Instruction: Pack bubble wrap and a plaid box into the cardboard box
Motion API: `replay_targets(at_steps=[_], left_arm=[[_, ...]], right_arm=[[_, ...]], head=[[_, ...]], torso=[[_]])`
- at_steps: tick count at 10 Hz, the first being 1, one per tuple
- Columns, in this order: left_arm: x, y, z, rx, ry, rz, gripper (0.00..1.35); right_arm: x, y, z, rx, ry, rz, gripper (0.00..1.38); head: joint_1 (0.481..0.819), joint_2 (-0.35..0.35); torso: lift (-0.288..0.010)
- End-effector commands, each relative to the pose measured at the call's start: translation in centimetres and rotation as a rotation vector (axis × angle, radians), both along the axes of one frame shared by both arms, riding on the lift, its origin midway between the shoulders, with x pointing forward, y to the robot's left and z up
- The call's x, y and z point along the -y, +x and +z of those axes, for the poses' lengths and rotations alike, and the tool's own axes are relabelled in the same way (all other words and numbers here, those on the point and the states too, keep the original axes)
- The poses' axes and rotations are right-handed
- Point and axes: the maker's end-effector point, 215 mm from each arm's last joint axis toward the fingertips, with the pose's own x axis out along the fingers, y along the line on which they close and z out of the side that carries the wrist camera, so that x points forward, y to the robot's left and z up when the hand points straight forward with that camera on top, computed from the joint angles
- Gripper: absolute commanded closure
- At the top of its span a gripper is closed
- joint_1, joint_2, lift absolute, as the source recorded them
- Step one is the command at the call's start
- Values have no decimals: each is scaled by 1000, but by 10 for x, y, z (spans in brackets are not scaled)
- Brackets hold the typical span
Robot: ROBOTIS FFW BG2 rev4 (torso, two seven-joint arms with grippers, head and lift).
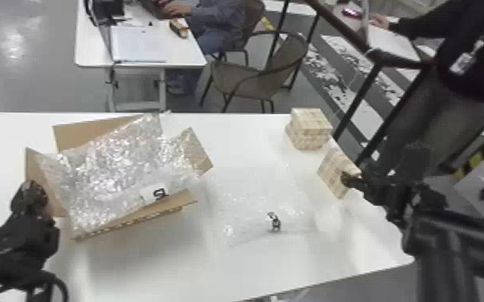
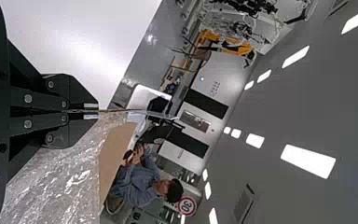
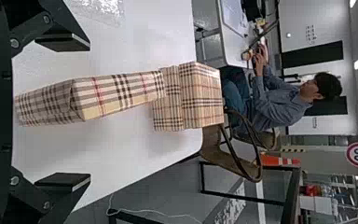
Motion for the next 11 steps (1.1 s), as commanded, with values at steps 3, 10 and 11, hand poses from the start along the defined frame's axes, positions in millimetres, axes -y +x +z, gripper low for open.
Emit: replay_targets(at_steps=[3, 10, 11], left_arm=[[0, 2, 2, 9, -3, 0, 1211], [-1, 0, 0, 10, -8, 2, 1211], [-1, 0, 0, 10, -8, 2, 1211]], right_arm=[[-8, 15, -16, -46, 4, 27, 303], [-16, 14, -23, -49, 30, 45, 854], [-15, 14, -22, -48, 29, 42, 886]], head=[[695, -271], [695, -260], [695, -260]], torso=[[-110], [-110], [-110]])
